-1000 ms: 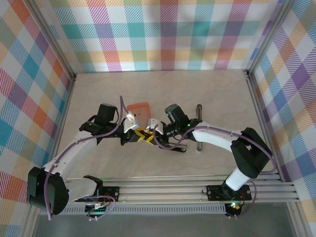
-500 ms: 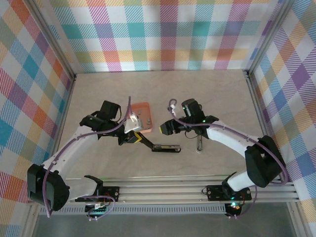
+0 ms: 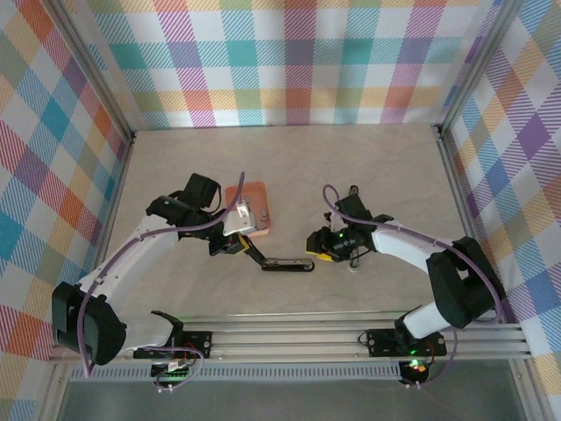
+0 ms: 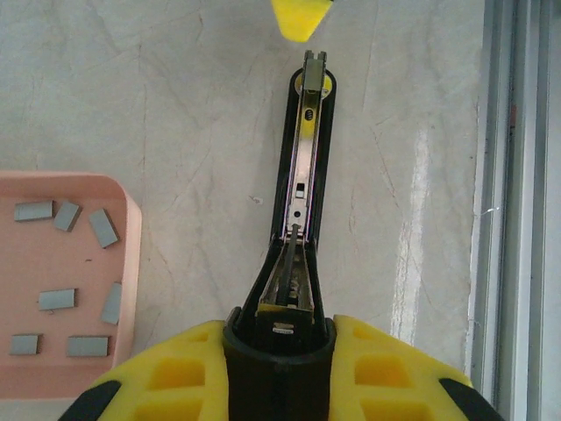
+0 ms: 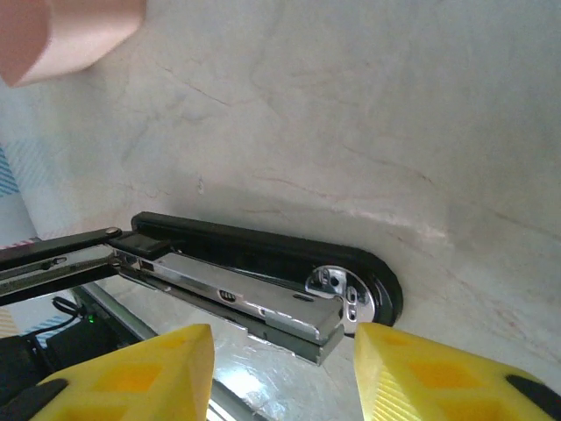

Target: Load the staples into the stapler

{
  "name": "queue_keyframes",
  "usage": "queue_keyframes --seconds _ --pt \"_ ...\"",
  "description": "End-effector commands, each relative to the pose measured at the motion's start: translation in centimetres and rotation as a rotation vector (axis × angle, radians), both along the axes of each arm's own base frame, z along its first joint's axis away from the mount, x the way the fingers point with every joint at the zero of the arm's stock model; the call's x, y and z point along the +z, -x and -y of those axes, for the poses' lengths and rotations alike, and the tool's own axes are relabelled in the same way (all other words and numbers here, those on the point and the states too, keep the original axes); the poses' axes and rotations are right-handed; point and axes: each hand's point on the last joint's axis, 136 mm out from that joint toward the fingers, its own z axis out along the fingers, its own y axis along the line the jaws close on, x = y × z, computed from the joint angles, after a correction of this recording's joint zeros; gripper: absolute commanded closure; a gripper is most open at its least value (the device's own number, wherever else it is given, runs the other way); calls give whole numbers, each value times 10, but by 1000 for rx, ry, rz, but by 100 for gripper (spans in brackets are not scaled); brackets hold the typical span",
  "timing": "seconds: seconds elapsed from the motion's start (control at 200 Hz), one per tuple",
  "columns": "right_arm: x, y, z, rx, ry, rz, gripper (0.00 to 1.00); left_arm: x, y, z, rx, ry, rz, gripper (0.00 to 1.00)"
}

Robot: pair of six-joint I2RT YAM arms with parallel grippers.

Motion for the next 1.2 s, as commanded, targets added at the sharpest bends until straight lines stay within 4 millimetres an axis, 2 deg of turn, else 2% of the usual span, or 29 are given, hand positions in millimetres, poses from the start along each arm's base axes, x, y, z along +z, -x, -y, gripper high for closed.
queue_keyframes --seconds 0.0,0.195,0.4,0.61,0.74,0.85,1.1,1.195 --pt "-10 11 -6 3 -38 -77 60 14 1 8 -38 22 25 100" --pt "-12 12 -12 26 -69 -85 66 13 1 9 -40 13 24 100" --pt "-24 17 -17 44 -73 -110 76 13 -5 11 -18 -9 15 100" --pt "-32 21 -26 58 -85 -125 82 19 -15 29 -4 -41 29 100" --pt "-26 17 -38 64 -137 -95 82 18 -20 52 -15 -44 28 100" --pt "-23 15 -42 51 -177 -71 82 13 -26 82 -16 -26 8 100" --pt "-28 15 -39 28 -200 -42 82 -30 -33 146 3 -69 -78 100" --pt "-26 13 -38 6 -229 -29 81 -48 -34 160 10 -108 -107 100"
